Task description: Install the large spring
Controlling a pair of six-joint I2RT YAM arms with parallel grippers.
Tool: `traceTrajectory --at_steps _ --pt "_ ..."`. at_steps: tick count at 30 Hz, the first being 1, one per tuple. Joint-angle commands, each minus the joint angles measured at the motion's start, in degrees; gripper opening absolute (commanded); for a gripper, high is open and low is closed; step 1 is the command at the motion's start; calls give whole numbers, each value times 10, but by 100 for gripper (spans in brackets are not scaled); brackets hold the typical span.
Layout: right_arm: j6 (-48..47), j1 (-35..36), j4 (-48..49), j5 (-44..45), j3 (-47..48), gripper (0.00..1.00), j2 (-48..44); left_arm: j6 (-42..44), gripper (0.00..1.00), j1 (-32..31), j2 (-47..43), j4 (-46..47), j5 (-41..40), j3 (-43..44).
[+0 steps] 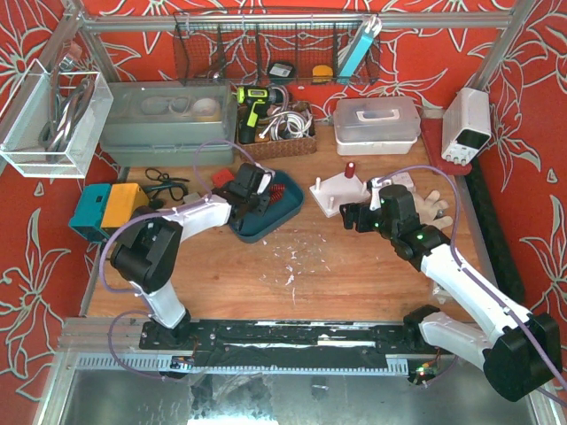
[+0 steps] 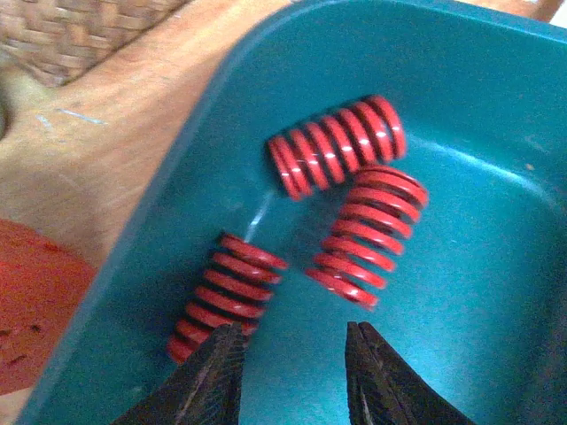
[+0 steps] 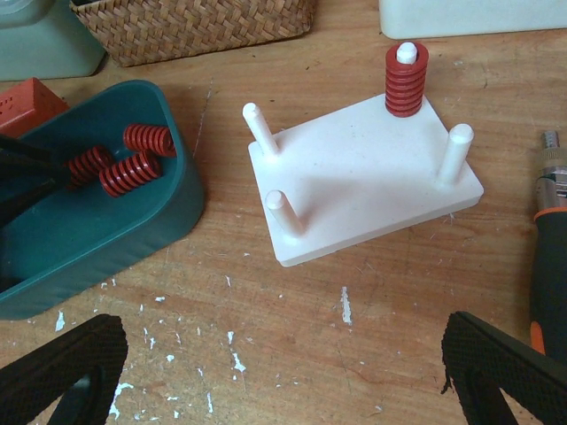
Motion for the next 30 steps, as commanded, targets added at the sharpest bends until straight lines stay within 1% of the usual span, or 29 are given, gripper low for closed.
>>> traceTrajectory --at_steps 1,9,14,24,30 --pt "-1 4 4 12 -9 98 -4 6 36 -1 13 -19 71 19" --pt "-4 4 1 19 -7 98 -4 20 37 -3 57 -21 95 57" --pt "-6 4 0 23 -8 97 -6 25 37 -3 90 -34 92 80" --pt "-7 4 3 23 -7 97 -1 32 35 -3 117 -31 73 84" --pt "-11 4 -5 25 -3 97 -5 32 37 0 144 -40 67 96"
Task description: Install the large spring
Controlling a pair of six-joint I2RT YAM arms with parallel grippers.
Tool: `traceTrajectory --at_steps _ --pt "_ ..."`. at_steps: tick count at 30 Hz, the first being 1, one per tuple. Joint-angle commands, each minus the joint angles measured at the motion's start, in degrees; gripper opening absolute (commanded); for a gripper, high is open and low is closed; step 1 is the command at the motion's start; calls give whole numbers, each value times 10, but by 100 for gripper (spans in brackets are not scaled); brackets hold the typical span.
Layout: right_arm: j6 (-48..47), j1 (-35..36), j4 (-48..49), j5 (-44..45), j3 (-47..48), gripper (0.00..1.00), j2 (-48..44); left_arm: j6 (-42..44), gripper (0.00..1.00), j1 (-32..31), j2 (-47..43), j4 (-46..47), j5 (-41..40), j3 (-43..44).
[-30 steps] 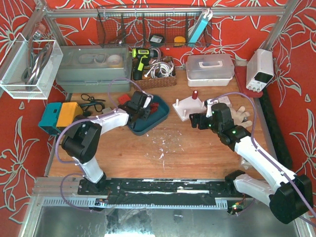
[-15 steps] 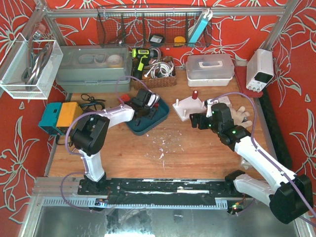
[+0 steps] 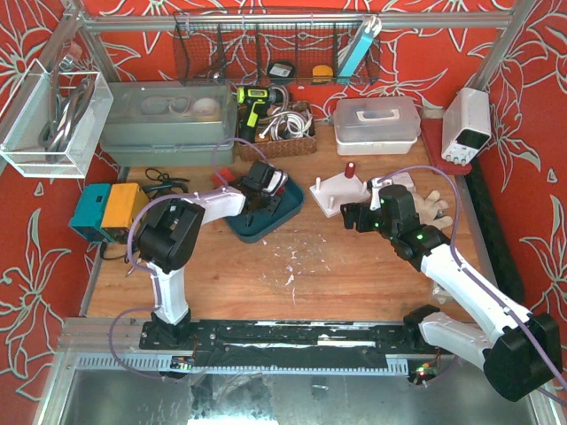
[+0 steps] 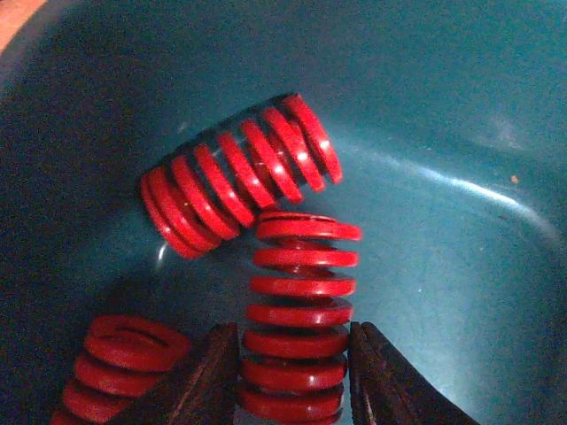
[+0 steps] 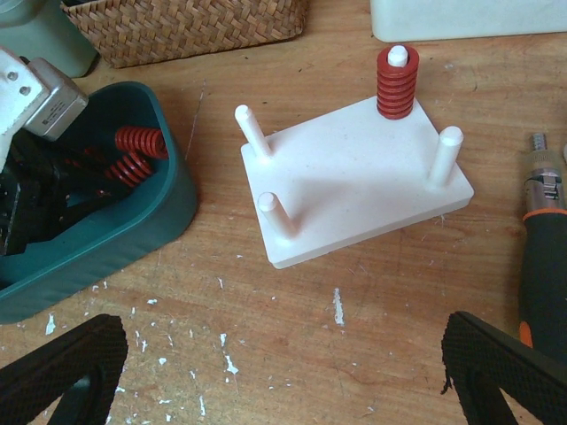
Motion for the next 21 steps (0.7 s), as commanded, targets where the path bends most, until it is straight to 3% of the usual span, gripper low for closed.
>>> traceTrajectory --at_steps 1,12,21 --pt "-8 3 -5 14 -3 98 -7 8 37 2 31 -24 -7 19" --pt "-10 3 -5 24 -5 98 -17 9 35 2 49 -25 -1 25" --pt "-9 3 -4 27 -6 98 -18 9 20 3 22 -28 8 23"
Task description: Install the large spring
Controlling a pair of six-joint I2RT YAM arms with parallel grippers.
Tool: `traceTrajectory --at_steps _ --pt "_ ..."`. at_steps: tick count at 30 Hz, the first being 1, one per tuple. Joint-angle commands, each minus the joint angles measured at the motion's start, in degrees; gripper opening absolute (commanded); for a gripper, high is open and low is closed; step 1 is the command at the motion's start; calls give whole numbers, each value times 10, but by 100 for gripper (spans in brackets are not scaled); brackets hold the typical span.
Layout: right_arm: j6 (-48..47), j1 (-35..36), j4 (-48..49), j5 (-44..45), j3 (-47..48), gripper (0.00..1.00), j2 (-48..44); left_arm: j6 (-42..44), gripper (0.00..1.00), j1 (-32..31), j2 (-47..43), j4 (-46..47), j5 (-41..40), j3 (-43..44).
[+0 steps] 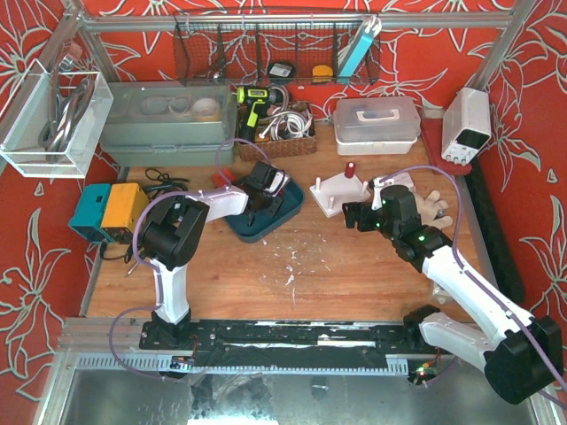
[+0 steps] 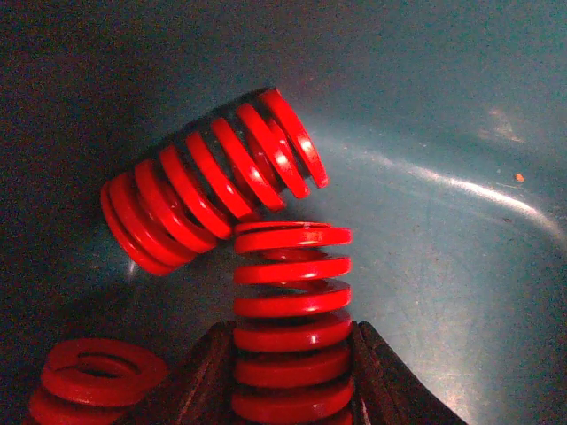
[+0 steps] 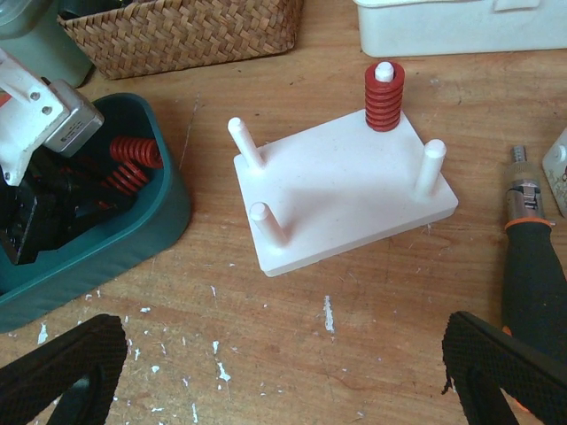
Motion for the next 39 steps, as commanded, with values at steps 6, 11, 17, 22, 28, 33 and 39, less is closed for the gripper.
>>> traceTrajectory --at_steps 6,11,17,22,28,33,39 --pt "-3 3 1 12 -10 98 -10 -12 14 3 -58 -15 16 -8" --pt "-2 3 1 8 -9 98 -5 -32 10 3 -114 19 24 -39" --pt "-1 3 -3 3 -5 98 -3 -58 9 0 -208 103 50 -114" --pt "9 3 -30 -42 21 98 -10 -114 8 -12 -310 256 115 -243" --pt "26 3 -42 -203 46 95 -11 -120 8 -70 -409 394 118 -374" --pt "64 11 -30 -332 58 89 14 -54 5 -167 -468 533 74 -481" --pt "85 66 -17 -376 71 88 18 -1 6 -235 -484 598 46 -538"
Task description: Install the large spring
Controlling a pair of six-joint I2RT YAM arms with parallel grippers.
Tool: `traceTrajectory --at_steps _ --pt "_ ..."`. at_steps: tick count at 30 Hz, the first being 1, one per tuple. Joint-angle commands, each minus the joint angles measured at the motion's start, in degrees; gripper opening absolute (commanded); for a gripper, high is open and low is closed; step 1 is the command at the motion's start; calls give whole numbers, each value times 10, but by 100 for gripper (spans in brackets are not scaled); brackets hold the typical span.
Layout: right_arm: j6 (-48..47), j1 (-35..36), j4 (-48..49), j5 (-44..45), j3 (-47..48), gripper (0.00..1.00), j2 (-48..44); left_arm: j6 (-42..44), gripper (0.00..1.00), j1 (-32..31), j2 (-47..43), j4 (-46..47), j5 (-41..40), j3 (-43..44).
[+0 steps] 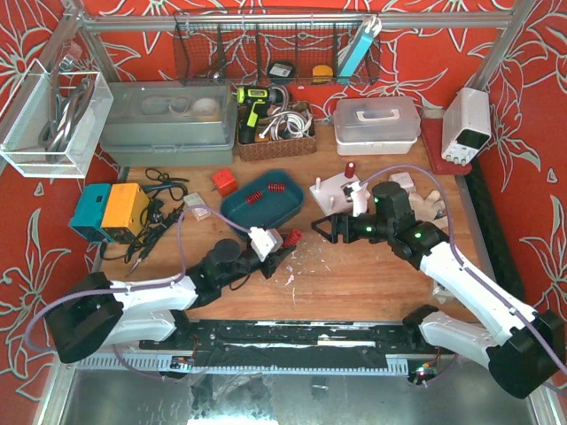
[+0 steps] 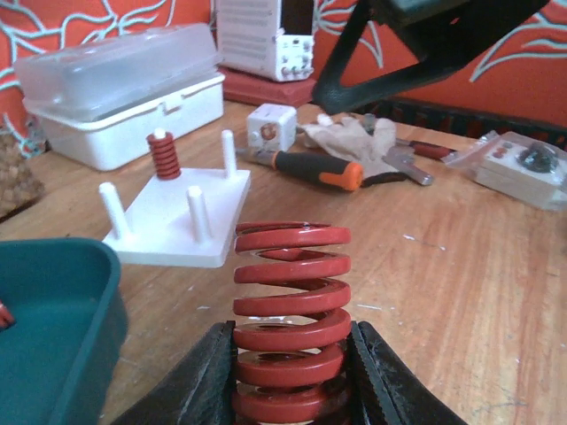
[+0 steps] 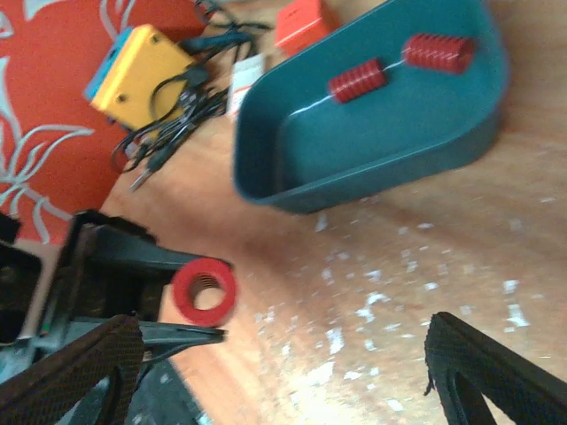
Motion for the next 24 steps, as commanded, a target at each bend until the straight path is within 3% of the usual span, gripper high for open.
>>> traceTrajectory --at_steps 1,18,24 --pt "21 44 7 -70 29 87 9 47 8 -29 1 123 -20 -21" --pt "9 112 36 -73 41 72 99 70 6 -65 -23 126 -10 -30" --pt "8 115 49 -87 27 47 96 72 6 -67 -23 123 -19 -29"
